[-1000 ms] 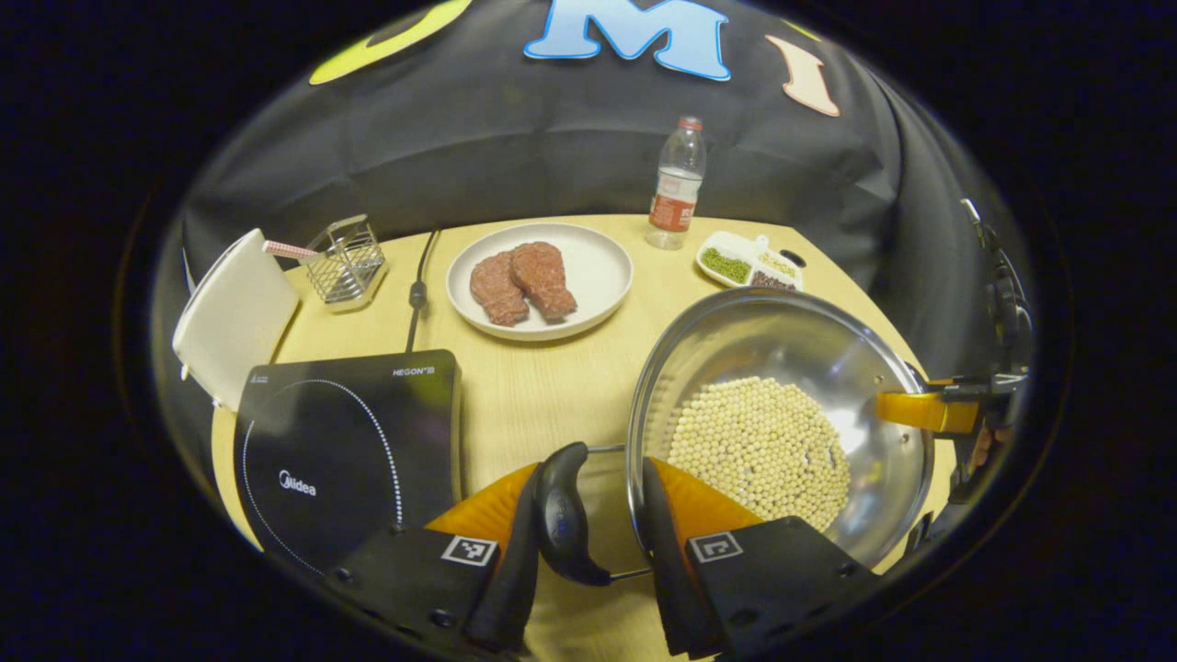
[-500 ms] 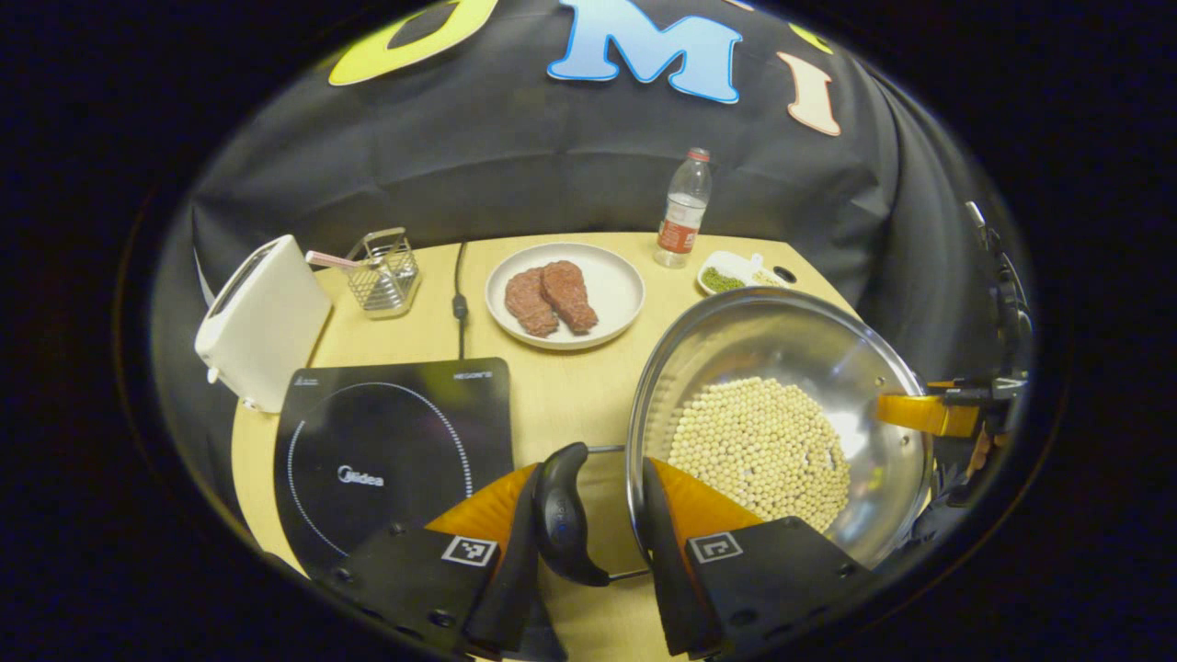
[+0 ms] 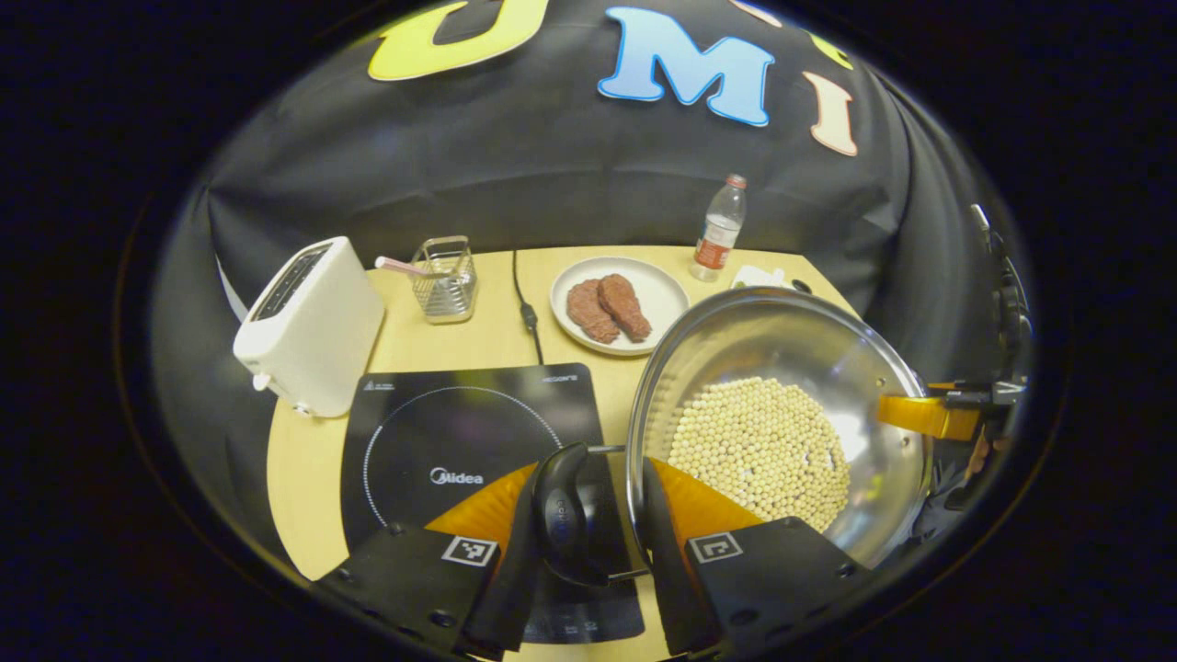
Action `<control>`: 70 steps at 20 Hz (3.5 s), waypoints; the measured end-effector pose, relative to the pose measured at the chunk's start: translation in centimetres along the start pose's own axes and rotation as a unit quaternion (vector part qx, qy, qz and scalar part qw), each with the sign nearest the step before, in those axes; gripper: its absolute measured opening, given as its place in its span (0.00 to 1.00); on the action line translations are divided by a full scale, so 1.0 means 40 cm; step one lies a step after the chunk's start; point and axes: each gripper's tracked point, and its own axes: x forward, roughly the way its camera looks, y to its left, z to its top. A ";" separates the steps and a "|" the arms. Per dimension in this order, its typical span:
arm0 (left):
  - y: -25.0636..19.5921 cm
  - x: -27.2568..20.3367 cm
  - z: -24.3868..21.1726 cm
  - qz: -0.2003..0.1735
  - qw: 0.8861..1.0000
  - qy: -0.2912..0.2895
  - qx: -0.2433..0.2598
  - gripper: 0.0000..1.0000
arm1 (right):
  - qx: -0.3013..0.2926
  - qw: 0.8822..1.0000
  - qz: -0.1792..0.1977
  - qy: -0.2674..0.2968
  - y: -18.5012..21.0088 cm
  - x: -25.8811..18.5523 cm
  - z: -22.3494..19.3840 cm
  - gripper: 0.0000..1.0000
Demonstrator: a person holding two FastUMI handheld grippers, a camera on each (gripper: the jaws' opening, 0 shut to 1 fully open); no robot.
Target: First push the handle of the pot to place it horizontally, then grasp the pot with both hands and set it on the induction cooktop.
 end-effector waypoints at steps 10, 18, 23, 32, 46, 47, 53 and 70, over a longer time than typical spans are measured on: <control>0.167 -0.027 -0.017 0.005 1.000 0.012 -0.017 0.61 | -0.014 1.000 0.004 0.005 0.162 0.013 0.002 0.58; 0.275 -0.035 -0.025 0.012 1.000 0.017 -0.023 0.62 | -0.023 0.999 0.010 0.020 0.268 0.034 0.005 0.58; 0.343 -0.039 -0.039 0.017 0.999 0.020 -0.034 0.58 | -0.039 0.999 0.013 0.025 0.338 0.045 0.022 0.58; 0.467 -0.037 -0.036 0.037 0.998 0.022 -0.034 0.58 | -0.046 0.998 0.033 0.034 0.456 0.092 0.020 0.58; 0.564 -0.014 -0.030 0.038 0.998 0.031 -0.035 0.61 | -0.041 0.998 0.031 0.041 0.558 0.145 0.011 0.58; 0.566 -0.011 -0.033 0.038 0.998 0.033 -0.035 0.61 | -0.041 0.998 0.030 0.041 0.563 0.148 0.008 0.58; 0.572 0.052 -0.033 0.033 0.998 0.038 -0.031 0.61 | -0.038 0.998 0.023 0.047 0.581 0.169 -0.012 0.58; 0.656 0.095 0.019 0.019 0.998 0.046 -0.031 0.62 | -0.011 0.999 0.007 0.042 0.583 0.205 -0.050 0.58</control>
